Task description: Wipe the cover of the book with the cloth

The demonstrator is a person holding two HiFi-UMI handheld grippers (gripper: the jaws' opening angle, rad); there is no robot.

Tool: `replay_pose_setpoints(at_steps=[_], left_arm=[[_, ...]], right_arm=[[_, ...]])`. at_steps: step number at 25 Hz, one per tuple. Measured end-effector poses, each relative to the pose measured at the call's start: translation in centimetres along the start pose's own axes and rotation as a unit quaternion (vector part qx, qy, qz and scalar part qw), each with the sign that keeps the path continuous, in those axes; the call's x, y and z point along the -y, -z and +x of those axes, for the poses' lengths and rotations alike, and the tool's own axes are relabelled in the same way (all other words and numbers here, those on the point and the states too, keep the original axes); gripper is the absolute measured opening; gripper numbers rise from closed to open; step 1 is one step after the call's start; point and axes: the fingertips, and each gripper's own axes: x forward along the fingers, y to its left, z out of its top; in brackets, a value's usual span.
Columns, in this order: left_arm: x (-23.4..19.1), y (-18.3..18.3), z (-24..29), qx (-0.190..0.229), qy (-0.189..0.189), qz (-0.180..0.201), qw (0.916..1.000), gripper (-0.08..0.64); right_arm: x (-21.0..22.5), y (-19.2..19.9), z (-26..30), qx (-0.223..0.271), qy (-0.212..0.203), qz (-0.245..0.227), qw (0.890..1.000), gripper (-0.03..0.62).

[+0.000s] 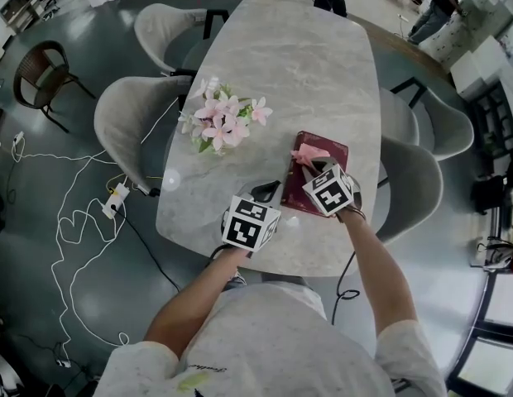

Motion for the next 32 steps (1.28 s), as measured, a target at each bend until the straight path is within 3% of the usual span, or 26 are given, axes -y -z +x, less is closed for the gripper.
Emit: replay_pose_setpoints(at_steps=[32], left_arm=[[1.2, 1.7, -3.0, 0.000, 0.031, 0.022, 0.9993, 0.008]], right_arm=[[-4.7, 1.3, -2.3, -0.009, 0.010, 0.017, 1.000, 0.018]])
